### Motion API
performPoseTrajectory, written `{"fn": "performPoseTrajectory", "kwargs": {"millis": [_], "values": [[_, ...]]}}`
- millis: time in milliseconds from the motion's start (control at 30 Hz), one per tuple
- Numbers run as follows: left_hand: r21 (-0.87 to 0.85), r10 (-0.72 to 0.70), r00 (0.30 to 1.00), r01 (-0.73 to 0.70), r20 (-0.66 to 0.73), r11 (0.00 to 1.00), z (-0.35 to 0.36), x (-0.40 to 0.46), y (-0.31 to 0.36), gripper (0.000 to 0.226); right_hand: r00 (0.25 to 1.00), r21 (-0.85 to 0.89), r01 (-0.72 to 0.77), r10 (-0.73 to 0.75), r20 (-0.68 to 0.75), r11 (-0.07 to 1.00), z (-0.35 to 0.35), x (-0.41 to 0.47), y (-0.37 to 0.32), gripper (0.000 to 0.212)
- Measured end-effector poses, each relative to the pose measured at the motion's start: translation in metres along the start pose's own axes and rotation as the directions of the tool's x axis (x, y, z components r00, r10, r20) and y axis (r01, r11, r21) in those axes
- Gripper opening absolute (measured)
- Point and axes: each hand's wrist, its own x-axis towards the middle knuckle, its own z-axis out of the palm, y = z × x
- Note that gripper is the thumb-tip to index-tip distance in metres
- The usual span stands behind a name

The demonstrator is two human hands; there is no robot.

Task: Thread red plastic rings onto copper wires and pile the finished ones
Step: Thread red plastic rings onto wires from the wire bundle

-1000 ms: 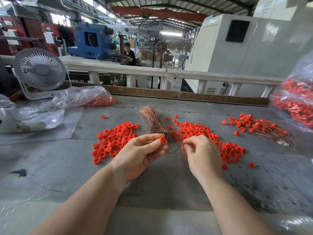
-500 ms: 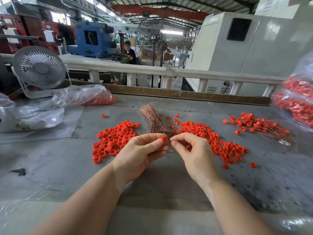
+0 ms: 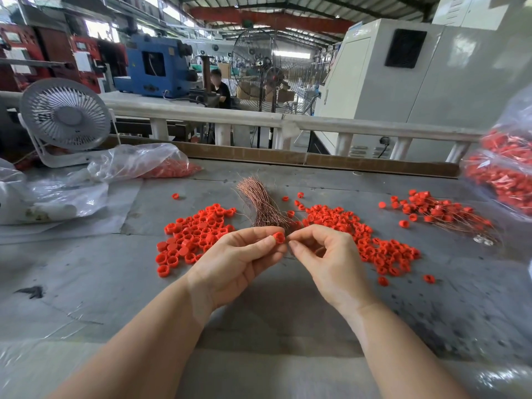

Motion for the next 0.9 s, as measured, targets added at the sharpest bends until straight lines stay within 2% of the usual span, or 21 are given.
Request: {"fn": "performPoseTrajectory", "kwargs": {"millis": [900], "values": [[-0.034, -0.040, 0.999, 0.040, 0.000, 0.999, -0.0003, -0.0003, 0.0017, 0.021, 0.999, 0.069, -0.042, 0.043, -0.005, 0.997, -0.0005, 0.0001, -0.0032, 0.015]]}}
